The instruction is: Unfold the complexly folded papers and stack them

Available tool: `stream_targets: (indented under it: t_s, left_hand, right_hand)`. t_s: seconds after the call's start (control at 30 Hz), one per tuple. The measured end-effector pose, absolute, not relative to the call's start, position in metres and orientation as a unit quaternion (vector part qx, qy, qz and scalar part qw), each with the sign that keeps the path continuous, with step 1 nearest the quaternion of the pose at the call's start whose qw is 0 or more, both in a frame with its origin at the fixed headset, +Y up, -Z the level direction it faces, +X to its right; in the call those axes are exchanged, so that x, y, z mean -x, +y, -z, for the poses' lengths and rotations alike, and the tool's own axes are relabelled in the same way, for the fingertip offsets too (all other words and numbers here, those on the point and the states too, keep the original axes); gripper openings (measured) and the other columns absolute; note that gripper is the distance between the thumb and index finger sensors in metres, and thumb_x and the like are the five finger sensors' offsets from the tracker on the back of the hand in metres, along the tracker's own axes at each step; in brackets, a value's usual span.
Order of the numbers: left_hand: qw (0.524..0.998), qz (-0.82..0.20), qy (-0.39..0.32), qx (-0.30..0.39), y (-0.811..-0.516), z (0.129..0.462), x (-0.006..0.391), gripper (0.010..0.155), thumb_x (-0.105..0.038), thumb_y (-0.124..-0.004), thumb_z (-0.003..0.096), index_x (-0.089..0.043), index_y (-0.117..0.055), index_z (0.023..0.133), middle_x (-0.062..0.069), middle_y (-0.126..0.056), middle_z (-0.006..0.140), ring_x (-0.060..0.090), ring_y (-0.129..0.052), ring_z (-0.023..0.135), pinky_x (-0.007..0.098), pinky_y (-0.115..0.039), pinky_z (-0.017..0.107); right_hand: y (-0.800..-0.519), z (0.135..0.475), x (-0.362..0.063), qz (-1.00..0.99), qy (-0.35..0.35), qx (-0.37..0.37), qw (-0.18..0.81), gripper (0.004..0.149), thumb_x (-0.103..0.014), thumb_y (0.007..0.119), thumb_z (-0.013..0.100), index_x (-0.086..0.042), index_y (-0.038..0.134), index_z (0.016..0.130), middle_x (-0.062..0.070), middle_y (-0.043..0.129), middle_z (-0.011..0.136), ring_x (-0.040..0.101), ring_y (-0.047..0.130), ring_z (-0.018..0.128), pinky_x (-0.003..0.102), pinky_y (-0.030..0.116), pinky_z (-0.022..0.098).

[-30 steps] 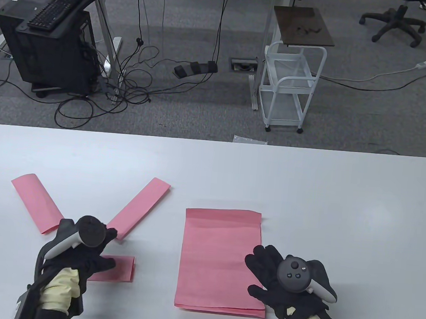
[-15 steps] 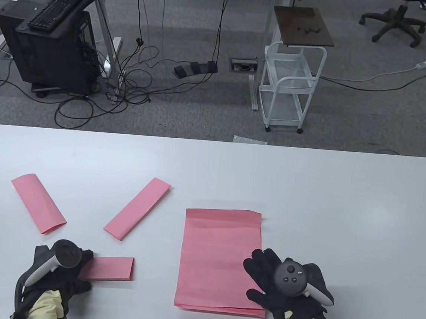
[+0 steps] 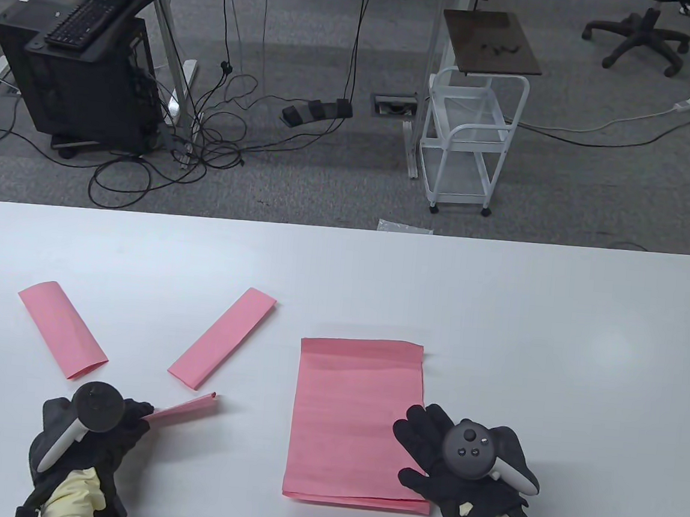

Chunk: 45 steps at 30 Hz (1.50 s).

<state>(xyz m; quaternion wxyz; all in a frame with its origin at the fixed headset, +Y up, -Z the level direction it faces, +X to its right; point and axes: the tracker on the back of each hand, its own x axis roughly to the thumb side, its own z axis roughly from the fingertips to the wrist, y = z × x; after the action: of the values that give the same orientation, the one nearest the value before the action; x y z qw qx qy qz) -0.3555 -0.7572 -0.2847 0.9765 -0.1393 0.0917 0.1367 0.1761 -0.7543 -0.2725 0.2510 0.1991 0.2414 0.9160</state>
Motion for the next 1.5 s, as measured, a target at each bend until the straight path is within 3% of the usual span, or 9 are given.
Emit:
stream_targets:
  t_s: [0.3,0.67,0.8,0.87,1.0,1.1,1.2,1.4,1.5]
  left_hand:
    - [0.986,-0.158,-0.024,0.049,-0.71,0.295,0.285,0.044,-0.047,-0.068,0.0508,-0.029,-0.081,0.089,-0.002,-0.096,0.088,0.025,-0.095,0.081,0.047,-0.068,0.069]
    - [0.946,-0.248,-0.18,0.11,-0.707,0.3,0.152,0.043,-0.048,-0.07,0.0511,-0.026,-0.085,0.085,0.001,-0.099,0.081,0.026,-0.098,0.074,0.048,-0.071,0.065]
    - [0.935,-0.251,-0.208,0.138,-0.71,0.3,0.127,0.043,-0.048,-0.07,0.0513,-0.026,-0.085,0.085,0.001,-0.099,0.082,0.027,-0.098,0.074,0.048,-0.07,0.065]
    - [0.936,-0.242,-0.216,0.139,-0.709,0.3,0.117,0.043,-0.047,-0.069,0.0516,-0.025,-0.084,0.086,0.002,-0.098,0.082,0.027,-0.097,0.075,0.049,-0.07,0.066]
    - [0.933,-0.253,-0.215,0.137,-0.711,0.3,0.121,0.052,-0.05,-0.069,0.0518,-0.027,-0.073,0.098,0.002,-0.091,0.092,0.029,-0.091,0.085,0.051,-0.064,0.071]
    - [0.921,-0.304,-0.203,0.131,-0.716,0.3,0.144,0.075,-0.054,-0.073,0.0493,-0.027,-0.042,0.112,0.008,-0.057,0.117,0.036,-0.068,0.105,0.058,-0.05,0.077]
    - [0.904,-0.379,-0.162,0.116,-0.729,0.299,0.184,0.086,-0.054,-0.074,0.0493,-0.026,-0.024,0.113,0.011,-0.031,0.122,0.041,-0.048,0.111,0.061,-0.041,0.078]
    - [0.789,-0.563,-0.175,0.17,-0.759,0.296,0.204,0.076,-0.042,-0.076,0.0534,-0.026,-0.031,0.113,0.006,-0.043,0.121,0.042,-0.056,0.109,0.061,-0.044,0.077]
    - [0.787,-0.571,-0.182,0.15,-0.757,0.298,0.19,0.071,-0.039,-0.074,0.0541,-0.025,-0.036,0.112,0.006,-0.05,0.119,0.038,-0.063,0.107,0.058,-0.049,0.077]
  right_hand:
    - [-0.742,0.28,-0.165,-0.909,0.204,-0.201,0.302,0.071,-0.048,0.066,0.052,-0.046,0.017,0.104,-0.014,0.005,0.116,0.012,-0.009,0.103,0.05,-0.011,0.068]
    - [-0.717,0.301,-0.145,-0.888,0.159,-0.216,0.373,0.08,-0.041,0.075,0.048,-0.048,0.016,0.102,-0.013,0.01,0.117,0.016,0.0,0.108,0.053,-0.008,0.07]
    - [-0.721,0.302,-0.152,-0.87,0.143,-0.214,0.422,0.083,-0.032,0.078,0.048,-0.049,0.016,0.101,-0.011,0.043,0.117,0.021,0.027,0.112,0.058,0.002,0.073]
    - [-0.725,0.303,-0.154,-0.843,0.107,-0.223,0.478,0.075,-0.024,0.077,0.049,-0.045,0.029,0.103,-0.006,0.075,0.101,0.021,0.058,0.105,0.06,0.013,0.075]
    - [-0.727,0.305,-0.161,-0.801,0.101,-0.217,0.548,0.067,-0.02,0.078,0.047,-0.037,0.047,0.103,0.001,0.092,0.079,0.023,0.082,0.087,0.06,0.024,0.076]
    - [-0.726,0.306,-0.169,-0.801,0.085,-0.202,0.557,0.066,-0.021,0.078,0.047,-0.037,0.047,0.103,0.0,0.092,0.078,0.023,0.083,0.086,0.06,0.025,0.076]
    - [-0.728,0.309,-0.18,-0.778,0.074,-0.172,0.6,0.066,-0.022,0.077,0.048,-0.036,0.045,0.104,0.0,0.091,0.079,0.023,0.082,0.086,0.061,0.025,0.076]
    - [-0.738,0.311,-0.185,-0.719,0.077,-0.137,0.677,0.066,-0.022,0.076,0.049,-0.035,0.043,0.104,0.001,0.09,0.08,0.023,0.081,0.087,0.061,0.024,0.075]
    - [-0.741,0.31,-0.18,-0.726,0.086,-0.145,0.667,0.066,-0.022,0.076,0.049,-0.035,0.043,0.105,0.001,0.09,0.08,0.023,0.081,0.087,0.062,0.025,0.075]
